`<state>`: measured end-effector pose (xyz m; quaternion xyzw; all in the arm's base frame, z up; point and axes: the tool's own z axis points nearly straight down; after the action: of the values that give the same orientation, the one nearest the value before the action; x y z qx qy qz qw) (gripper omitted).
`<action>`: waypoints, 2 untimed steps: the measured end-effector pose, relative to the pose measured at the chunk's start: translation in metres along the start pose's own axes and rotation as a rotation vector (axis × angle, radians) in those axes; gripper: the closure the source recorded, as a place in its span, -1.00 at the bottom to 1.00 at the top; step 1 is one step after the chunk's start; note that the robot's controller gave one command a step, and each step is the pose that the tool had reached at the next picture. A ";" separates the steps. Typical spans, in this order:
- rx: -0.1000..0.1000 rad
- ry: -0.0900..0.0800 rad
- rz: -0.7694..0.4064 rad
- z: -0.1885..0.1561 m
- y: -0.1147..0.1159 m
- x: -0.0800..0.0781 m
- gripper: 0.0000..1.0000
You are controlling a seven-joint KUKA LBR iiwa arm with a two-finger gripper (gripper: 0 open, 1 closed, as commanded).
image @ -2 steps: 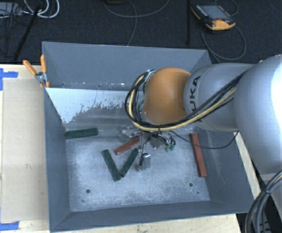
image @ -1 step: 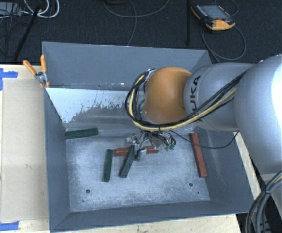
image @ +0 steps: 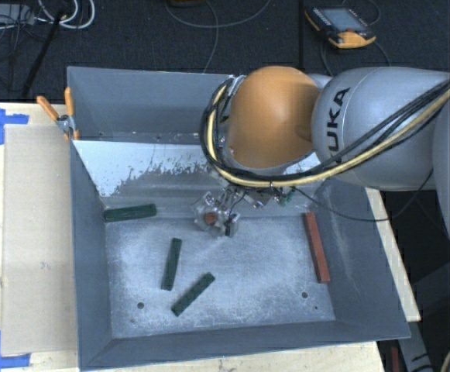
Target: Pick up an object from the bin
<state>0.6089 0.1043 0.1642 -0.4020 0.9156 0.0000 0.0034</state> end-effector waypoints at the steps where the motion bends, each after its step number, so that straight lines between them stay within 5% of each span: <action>1: -0.003 0.003 0.004 0.002 0.000 0.001 -1.00; 2: -0.011 0.012 -0.115 0.099 0.015 0.051 -1.00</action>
Offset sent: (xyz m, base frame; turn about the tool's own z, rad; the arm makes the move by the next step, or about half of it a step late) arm 0.0000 0.0000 0.0000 0.0000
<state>0.5643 0.0769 0.0653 -0.4540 0.8910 0.0021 -0.0043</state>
